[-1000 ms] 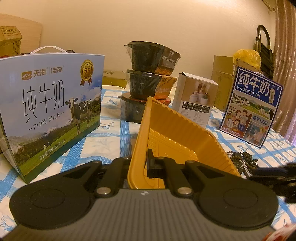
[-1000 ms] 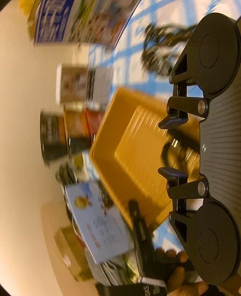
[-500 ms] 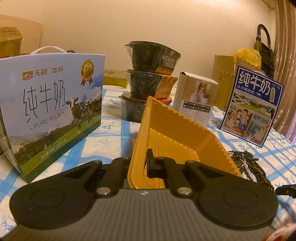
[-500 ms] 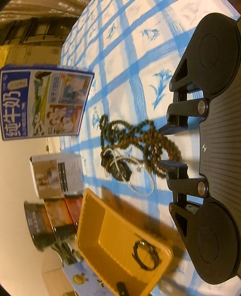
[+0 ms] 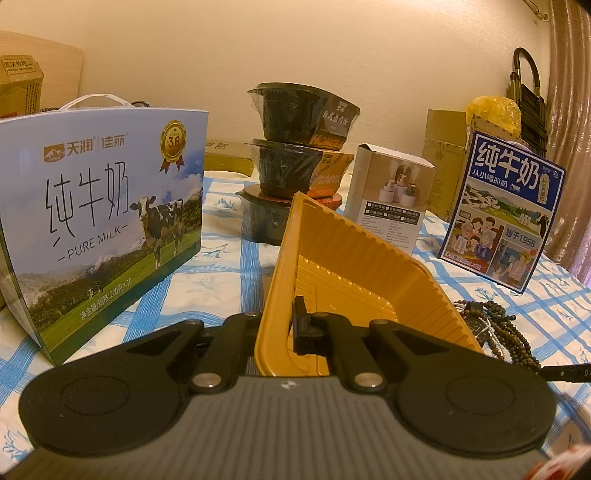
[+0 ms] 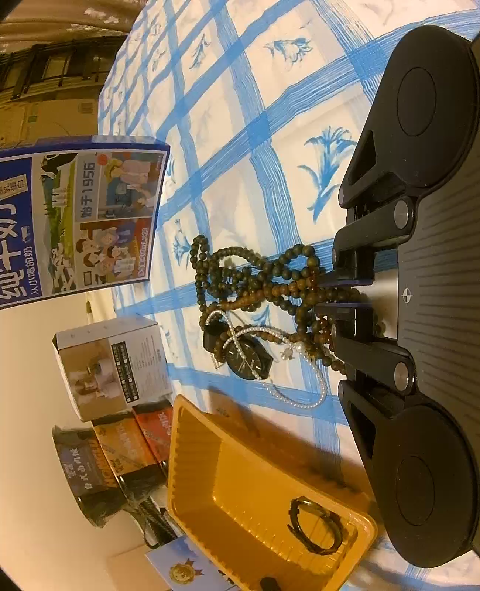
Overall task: Organize jewelry
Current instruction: 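Grasp a brown bead strand from the pile with the right gripper, then lift the bead strand into the orange tray and open the right gripper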
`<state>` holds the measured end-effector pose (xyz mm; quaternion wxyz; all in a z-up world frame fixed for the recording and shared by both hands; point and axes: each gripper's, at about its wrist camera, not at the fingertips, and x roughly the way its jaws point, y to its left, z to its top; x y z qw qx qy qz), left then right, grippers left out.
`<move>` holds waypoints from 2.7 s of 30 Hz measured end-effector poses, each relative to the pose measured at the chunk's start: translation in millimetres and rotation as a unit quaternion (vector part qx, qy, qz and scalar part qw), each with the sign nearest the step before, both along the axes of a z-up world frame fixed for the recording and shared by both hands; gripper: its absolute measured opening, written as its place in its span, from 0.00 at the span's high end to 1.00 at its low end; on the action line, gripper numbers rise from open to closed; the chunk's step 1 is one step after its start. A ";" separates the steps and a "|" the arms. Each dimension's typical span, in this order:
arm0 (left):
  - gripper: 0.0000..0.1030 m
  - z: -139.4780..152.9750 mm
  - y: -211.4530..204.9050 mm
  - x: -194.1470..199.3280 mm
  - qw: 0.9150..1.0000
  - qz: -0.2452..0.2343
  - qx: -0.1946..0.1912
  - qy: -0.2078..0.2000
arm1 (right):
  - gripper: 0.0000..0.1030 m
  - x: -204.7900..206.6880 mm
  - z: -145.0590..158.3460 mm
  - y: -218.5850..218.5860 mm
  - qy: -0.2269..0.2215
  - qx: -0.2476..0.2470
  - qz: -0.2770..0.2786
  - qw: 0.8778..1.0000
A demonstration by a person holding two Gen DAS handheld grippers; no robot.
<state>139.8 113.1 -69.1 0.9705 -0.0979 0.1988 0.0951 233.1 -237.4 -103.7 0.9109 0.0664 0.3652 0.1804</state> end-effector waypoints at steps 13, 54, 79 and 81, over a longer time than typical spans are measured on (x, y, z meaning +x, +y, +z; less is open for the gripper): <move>0.95 0.0 -0.4 -0.5 1.000 -0.001 -0.003 -0.001 | 0.94 -16.9 60.3 3.6 -0.056 0.078 0.029 0.995; 0.95 -1.5 2.6 -2.0 1.000 0.002 -0.013 -0.001 | 0.92 -21.6 48.4 20.9 -0.006 0.067 0.019 0.998; 0.95 0.5 0.4 -1.4 1.000 0.000 -0.004 -0.001 | 0.71 8.6 7.8 58.8 -0.050 -0.061 0.047 0.996; 0.95 0.5 0.3 -1.4 1.000 0.000 -0.004 -0.001 | 0.71 12.2 5.4 62.2 -0.050 -0.064 0.051 0.995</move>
